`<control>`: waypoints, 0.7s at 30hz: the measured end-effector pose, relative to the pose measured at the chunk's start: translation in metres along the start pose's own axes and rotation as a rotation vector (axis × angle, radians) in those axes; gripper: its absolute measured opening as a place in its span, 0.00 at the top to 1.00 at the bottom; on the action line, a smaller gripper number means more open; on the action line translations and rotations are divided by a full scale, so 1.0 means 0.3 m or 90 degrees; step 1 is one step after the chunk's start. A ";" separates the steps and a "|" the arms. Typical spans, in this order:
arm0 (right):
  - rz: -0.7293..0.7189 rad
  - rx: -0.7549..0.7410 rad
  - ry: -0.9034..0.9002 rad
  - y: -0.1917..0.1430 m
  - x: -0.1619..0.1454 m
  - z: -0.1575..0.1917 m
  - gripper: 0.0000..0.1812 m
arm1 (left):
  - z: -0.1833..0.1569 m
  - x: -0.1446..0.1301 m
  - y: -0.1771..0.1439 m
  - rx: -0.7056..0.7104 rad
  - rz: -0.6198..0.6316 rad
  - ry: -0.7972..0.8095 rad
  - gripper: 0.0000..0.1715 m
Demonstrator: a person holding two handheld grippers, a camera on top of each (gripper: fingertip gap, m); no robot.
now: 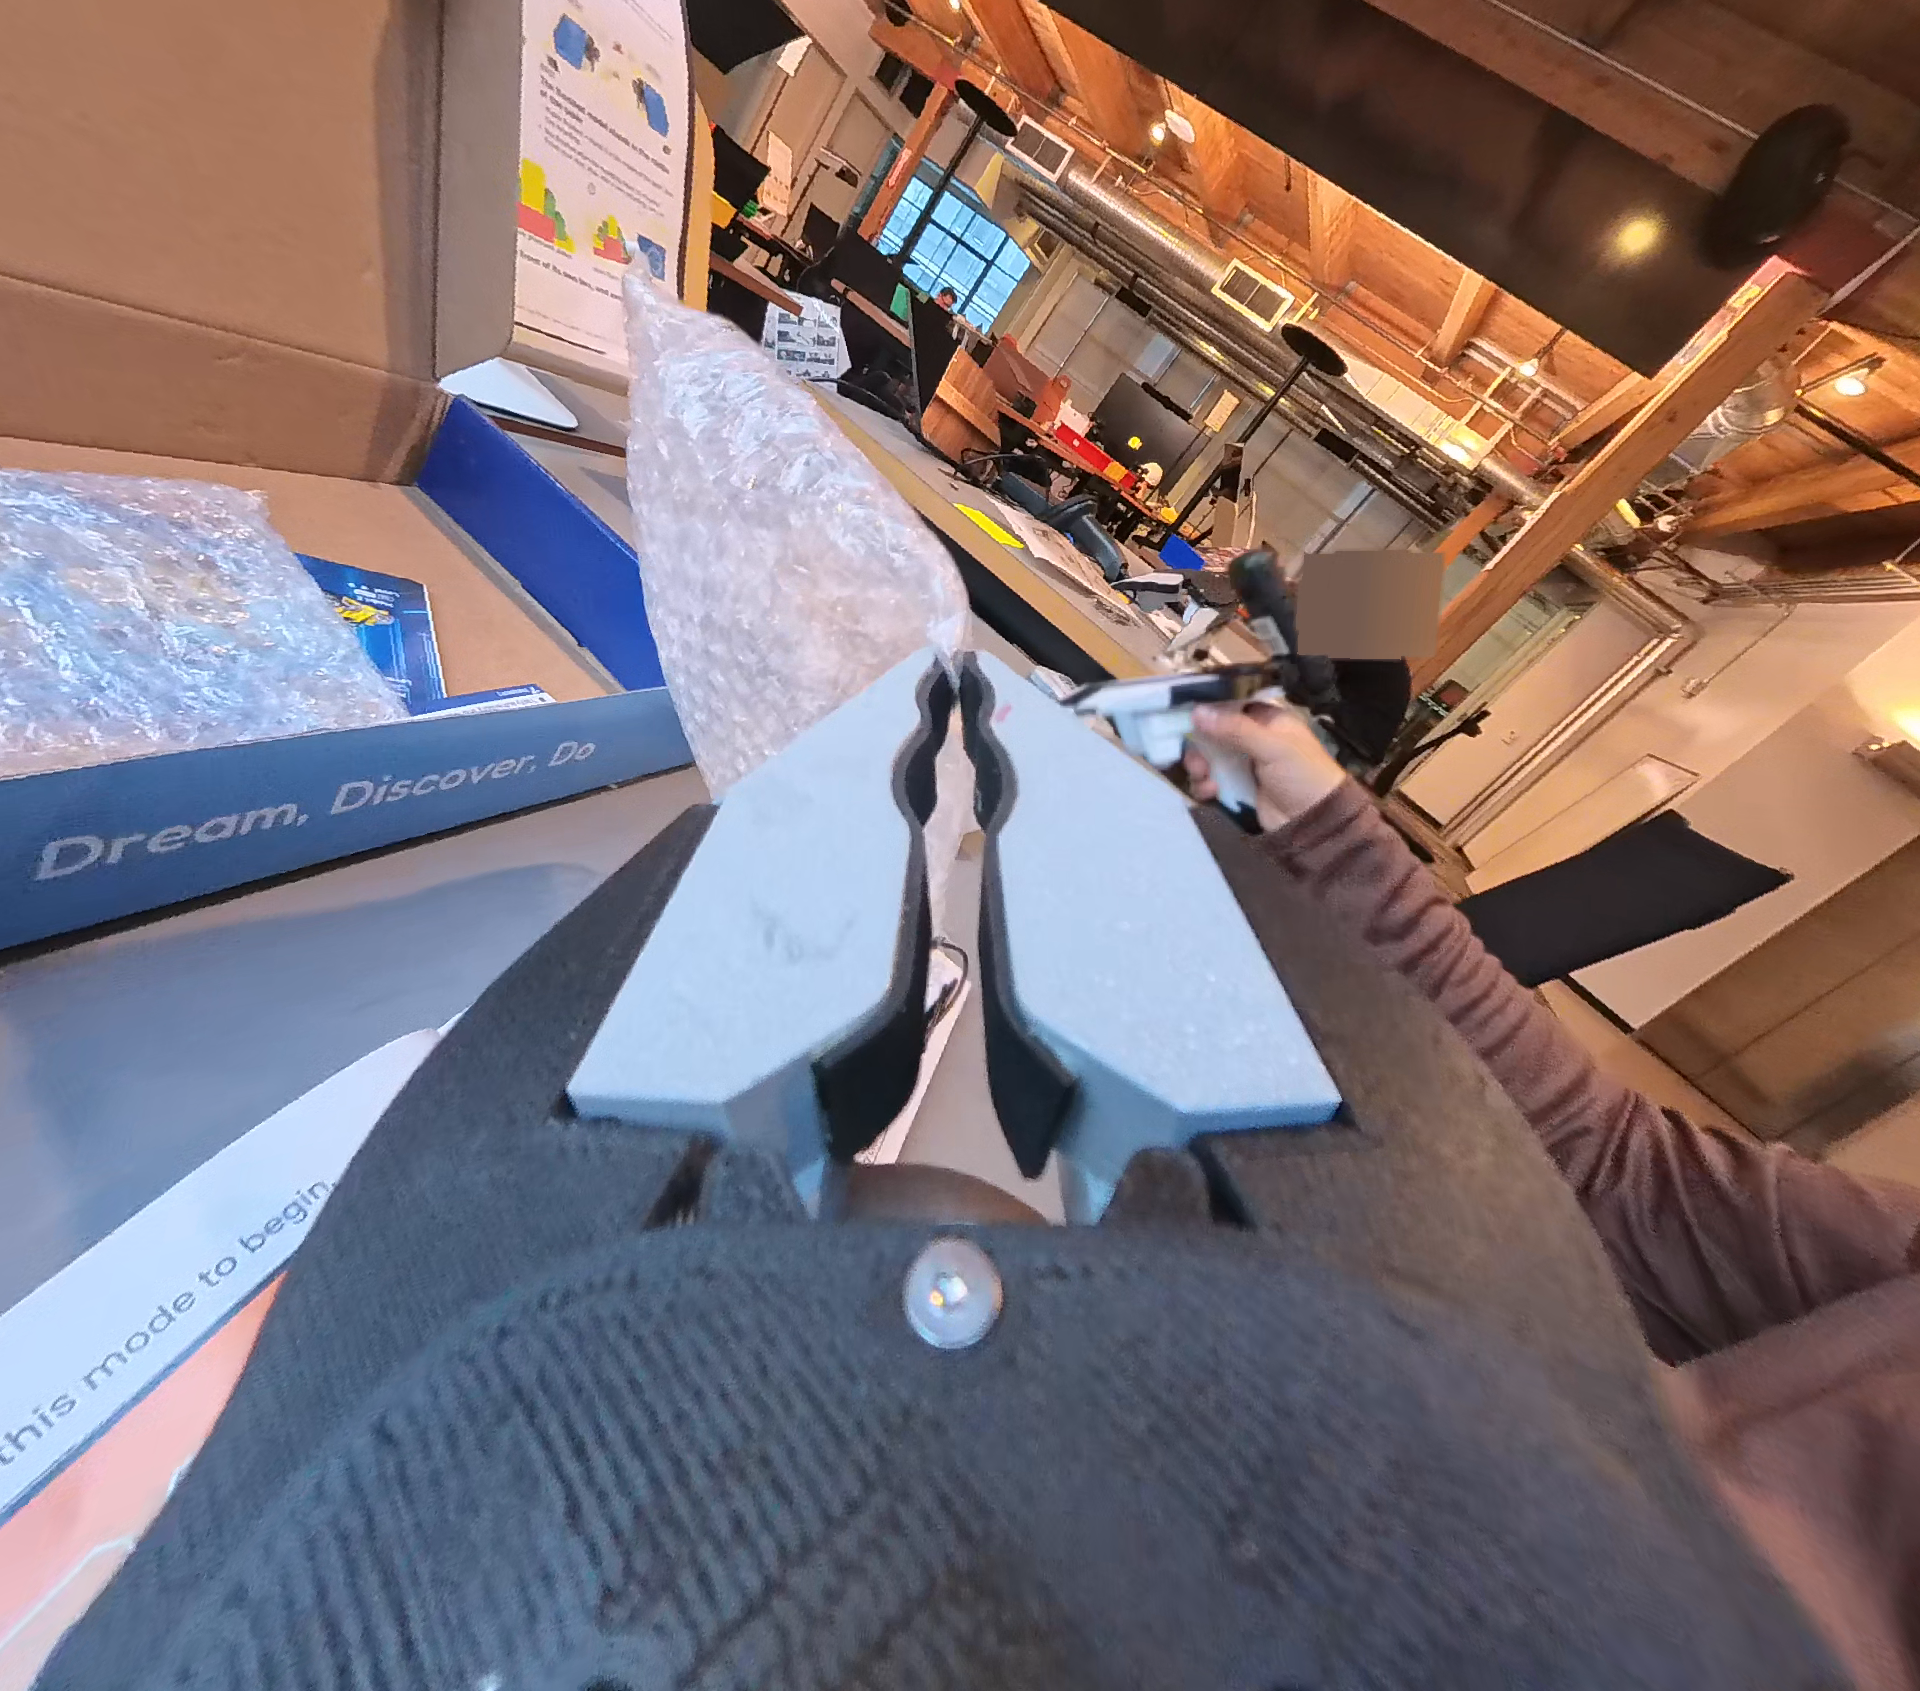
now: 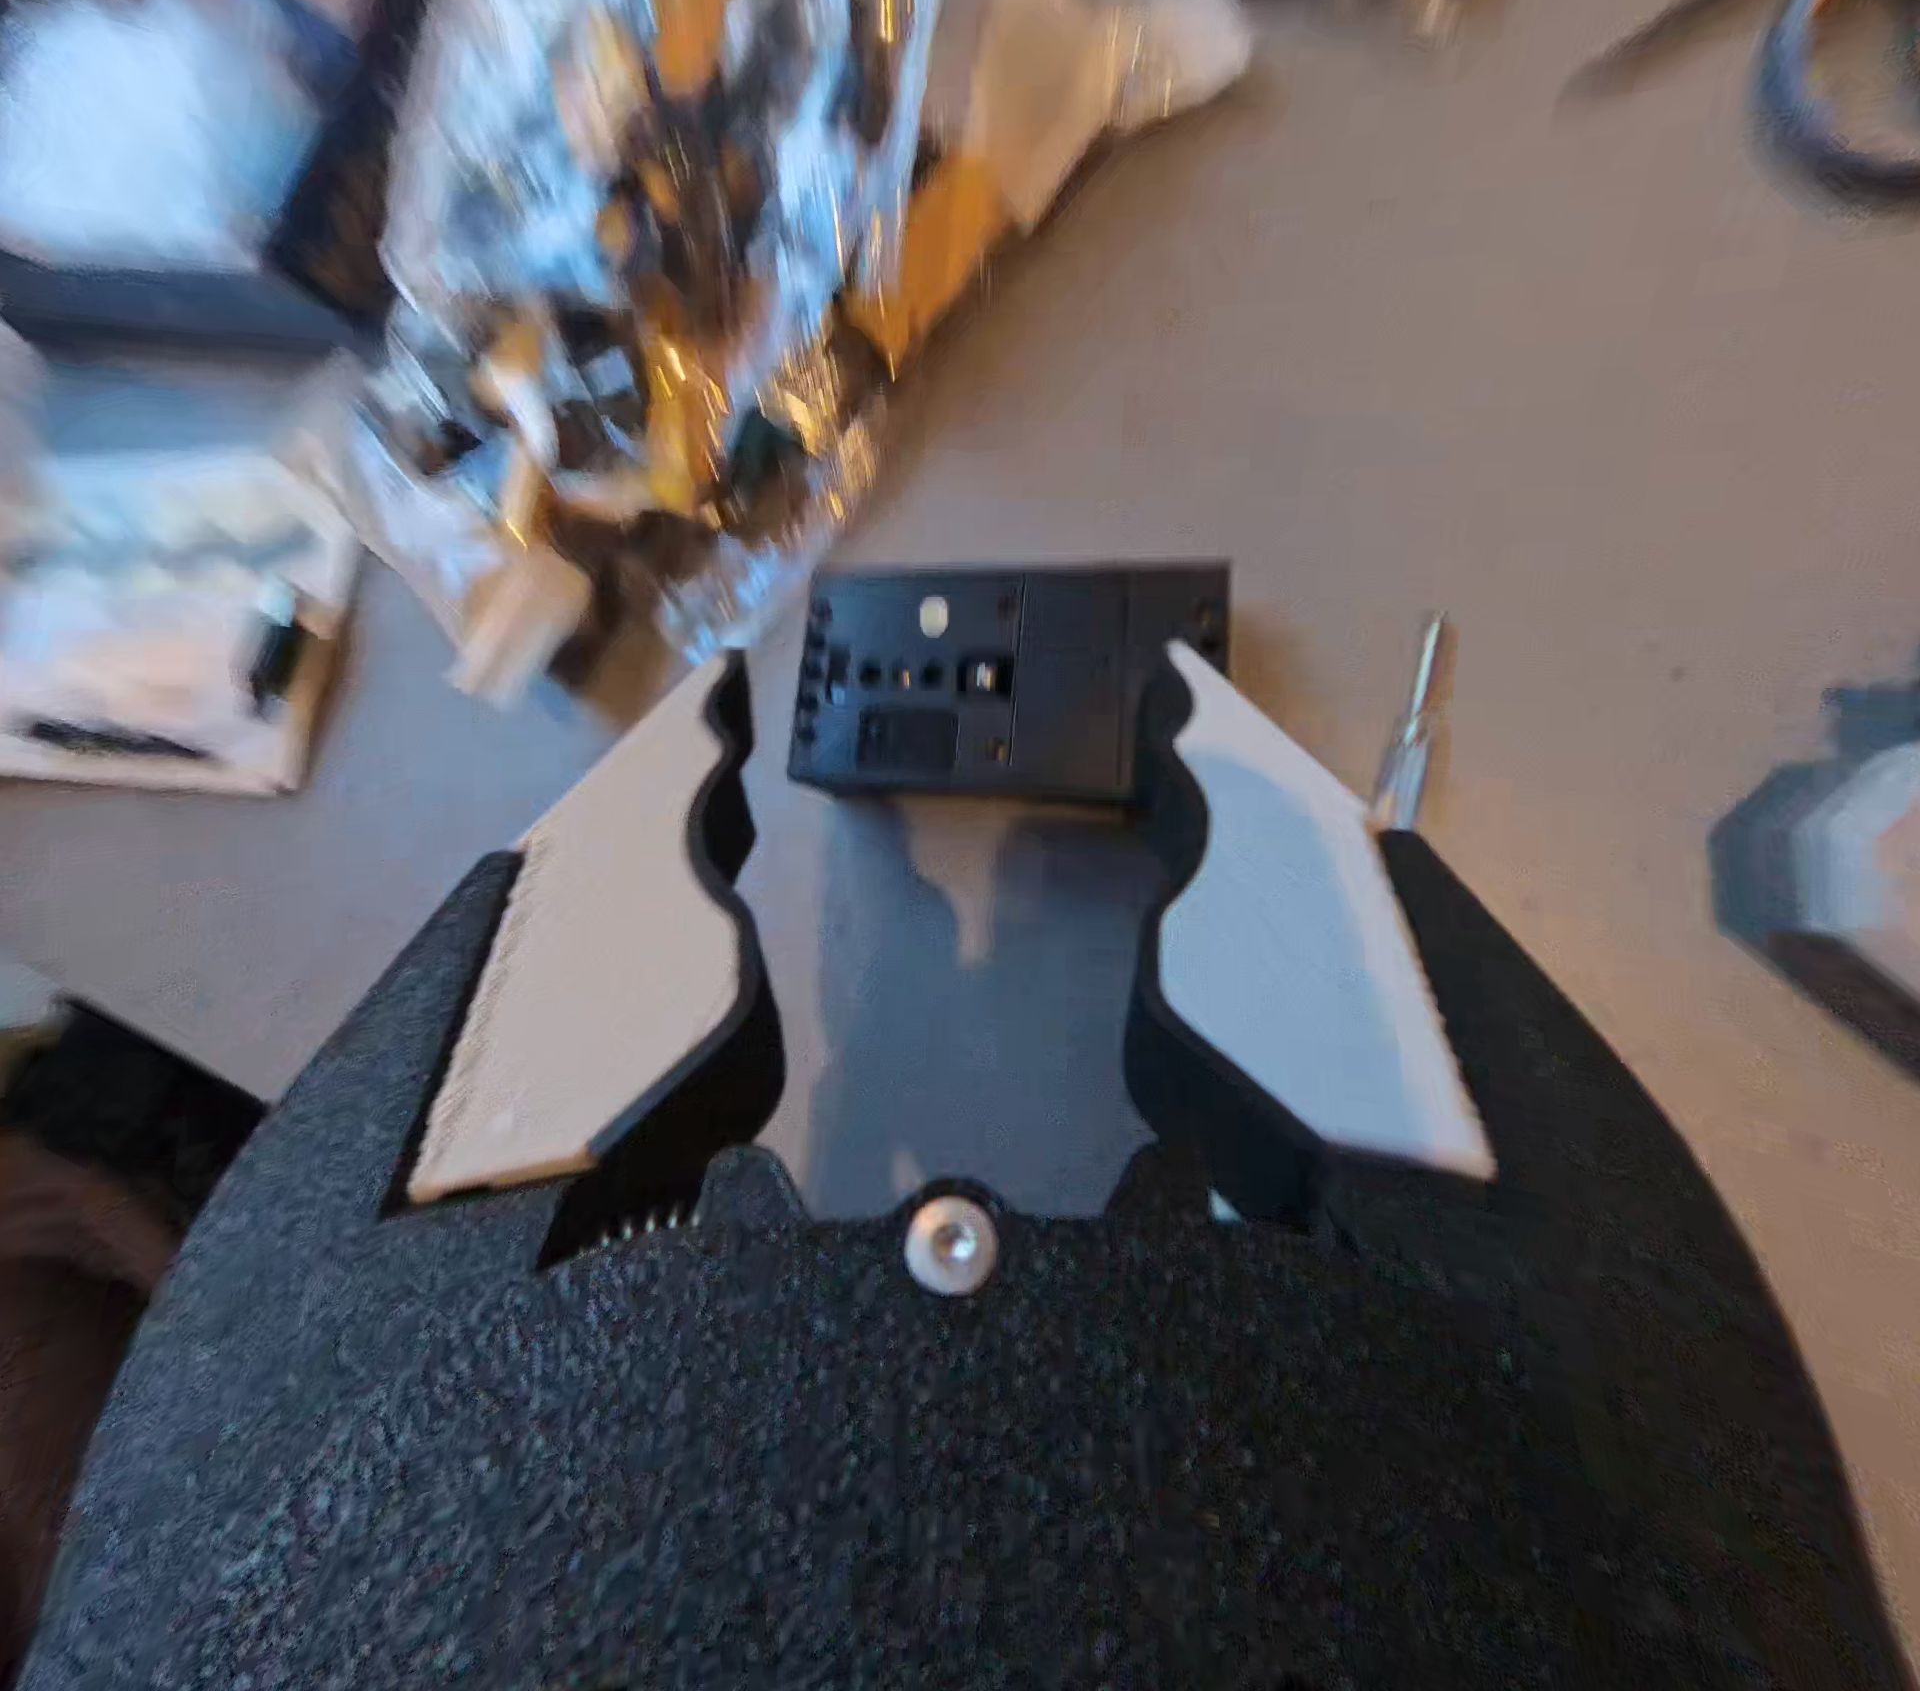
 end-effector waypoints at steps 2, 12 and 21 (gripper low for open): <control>0.080 -0.065 -0.037 0.072 -0.095 0.023 0.44 | 0.002 -0.003 0.003 0.001 0.003 0.001 1.00; 0.112 -0.183 -0.158 0.140 -0.133 0.047 0.46 | -0.010 -0.022 0.016 -0.001 0.017 0.009 1.00; 0.231 -0.229 -0.428 0.128 -0.077 -0.075 0.75 | 0.001 -0.015 0.007 0.000 0.009 -0.004 1.00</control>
Point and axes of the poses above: each gripper's, where its closed fingertips meet, y out along the fingers, x out of its top, z = x × y across the jaws, the point moved 5 cm from there along -y, back along the fingers, and after that the axes turned 5 degrees about x, right-handed, at the moved point
